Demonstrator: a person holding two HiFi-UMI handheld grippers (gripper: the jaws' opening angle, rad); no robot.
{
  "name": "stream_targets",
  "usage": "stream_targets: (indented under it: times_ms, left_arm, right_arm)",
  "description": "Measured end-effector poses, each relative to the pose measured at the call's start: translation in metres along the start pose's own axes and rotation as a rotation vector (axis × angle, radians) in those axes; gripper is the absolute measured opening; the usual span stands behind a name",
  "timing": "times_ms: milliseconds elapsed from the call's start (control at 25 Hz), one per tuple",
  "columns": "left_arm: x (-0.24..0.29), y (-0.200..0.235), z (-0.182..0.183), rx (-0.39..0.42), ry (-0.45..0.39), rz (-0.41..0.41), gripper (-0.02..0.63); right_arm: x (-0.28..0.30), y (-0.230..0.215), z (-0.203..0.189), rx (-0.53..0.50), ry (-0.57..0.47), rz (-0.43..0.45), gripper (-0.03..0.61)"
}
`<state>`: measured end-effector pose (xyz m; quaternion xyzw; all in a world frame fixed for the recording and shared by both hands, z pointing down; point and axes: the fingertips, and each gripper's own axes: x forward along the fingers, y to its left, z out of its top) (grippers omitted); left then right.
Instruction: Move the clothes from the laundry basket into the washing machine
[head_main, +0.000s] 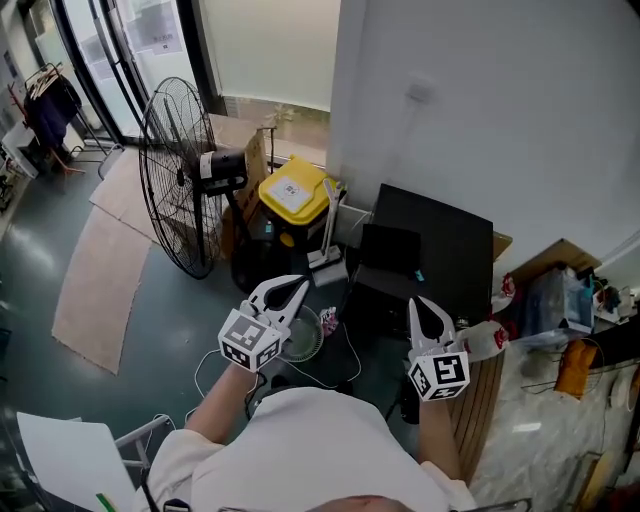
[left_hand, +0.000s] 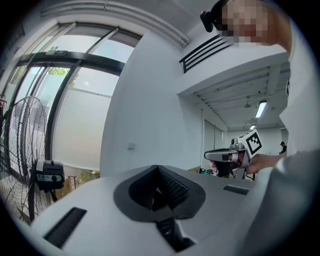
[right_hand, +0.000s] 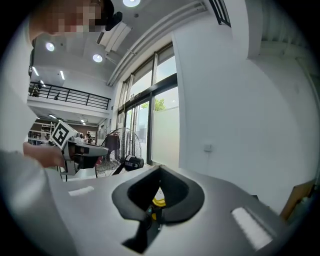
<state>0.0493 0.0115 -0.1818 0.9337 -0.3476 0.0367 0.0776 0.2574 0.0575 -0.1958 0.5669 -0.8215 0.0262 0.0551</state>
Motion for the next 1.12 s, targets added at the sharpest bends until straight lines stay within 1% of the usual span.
stream_targets:
  times_ms: [160,600,1120]
  left_arm:
    - [0.002,-0.002,-0.009,-0.021,0.007,-0.001,0.006]
    - [0.009,-0.006,-0.01,-0.036,0.011,-0.009,0.005]
    - [0.02,-0.014,-0.01,-0.047,0.014,-0.02,0.006]
  right_arm:
    - [-0.002,-0.002,-0.005,-0.016,0.003,-0.006,0.011]
    - [-0.005,-0.006,-0.013,0.021,0.013,-0.021,0.011]
    - [-0.011,-0.017,-0.013,0.052,0.003,-0.043,0.011]
